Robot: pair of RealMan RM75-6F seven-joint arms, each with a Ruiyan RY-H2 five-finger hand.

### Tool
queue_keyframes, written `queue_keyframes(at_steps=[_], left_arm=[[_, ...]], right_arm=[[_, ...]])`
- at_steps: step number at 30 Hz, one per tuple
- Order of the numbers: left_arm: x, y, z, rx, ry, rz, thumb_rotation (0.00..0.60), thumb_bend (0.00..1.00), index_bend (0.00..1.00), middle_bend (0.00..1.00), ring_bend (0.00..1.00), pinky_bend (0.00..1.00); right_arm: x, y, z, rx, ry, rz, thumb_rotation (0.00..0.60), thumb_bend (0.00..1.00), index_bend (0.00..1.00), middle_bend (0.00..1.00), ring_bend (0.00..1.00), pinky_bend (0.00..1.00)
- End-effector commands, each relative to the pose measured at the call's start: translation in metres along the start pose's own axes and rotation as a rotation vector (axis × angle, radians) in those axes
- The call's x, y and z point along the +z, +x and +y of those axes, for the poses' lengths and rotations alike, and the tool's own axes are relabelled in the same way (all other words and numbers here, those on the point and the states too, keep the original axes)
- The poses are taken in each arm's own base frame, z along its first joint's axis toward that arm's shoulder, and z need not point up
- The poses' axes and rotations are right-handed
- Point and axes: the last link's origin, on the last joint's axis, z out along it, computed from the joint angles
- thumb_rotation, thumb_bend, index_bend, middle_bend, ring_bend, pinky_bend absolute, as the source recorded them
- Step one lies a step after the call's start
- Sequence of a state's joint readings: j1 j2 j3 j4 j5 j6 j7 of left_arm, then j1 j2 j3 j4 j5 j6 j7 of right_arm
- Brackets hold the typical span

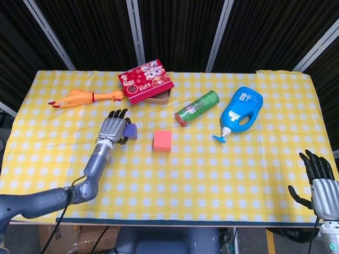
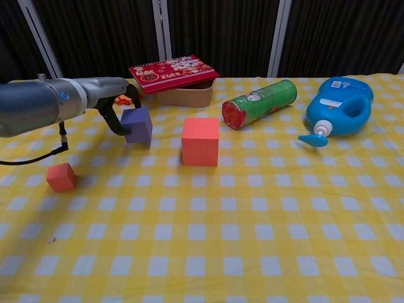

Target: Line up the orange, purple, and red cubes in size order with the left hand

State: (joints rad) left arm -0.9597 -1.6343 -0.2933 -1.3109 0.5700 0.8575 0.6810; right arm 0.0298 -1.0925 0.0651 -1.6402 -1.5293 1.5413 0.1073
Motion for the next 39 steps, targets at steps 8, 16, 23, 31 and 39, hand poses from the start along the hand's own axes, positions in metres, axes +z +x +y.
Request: queue_keyframes(at_steps=[8, 16, 23, 31, 39], left_arm=[[0.003, -0.009, 0.018, 0.046, -0.082, -0.02, 0.6, 0.42, 0.44, 0.0, 0.0, 0.01], [0.008, -0.014, 0.028, 0.021, -0.081, -0.026, 0.6, 0.42, 0.44, 0.0, 0.0, 0.01], [0.012, -0.018, 0.038, 0.005, -0.078, -0.03, 0.6, 0.42, 0.43, 0.0, 0.0, 0.01], [0.012, -0.018, 0.052, -0.019, -0.092, -0.042, 0.6, 0.42, 0.43, 0.0, 0.0, 0.01], [0.011, -0.022, 0.055, -0.009, -0.094, -0.052, 0.6, 0.42, 0.43, 0.0, 0.0, 0.01]], right_arm=[[0.001, 0.001, 0.001, 0.005, -0.001, 0.002, 0.6, 0.37, 0.0, 0.0, 0.0, 0.04], [0.001, 0.001, 0.001, 0.006, -0.001, 0.002, 0.6, 0.37, 0.0, 0.0, 0.0, 0.04], [0.001, 0.001, 0.001, 0.008, -0.003, 0.001, 0.6, 0.37, 0.0, 0.0, 0.0, 0.04], [0.001, 0.002, 0.001, 0.009, -0.002, 0.002, 0.6, 0.37, 0.0, 0.0, 0.0, 0.04], [0.001, 0.002, 0.001, 0.009, -0.001, 0.004, 0.6, 0.37, 0.0, 0.0, 0.0, 0.04]])
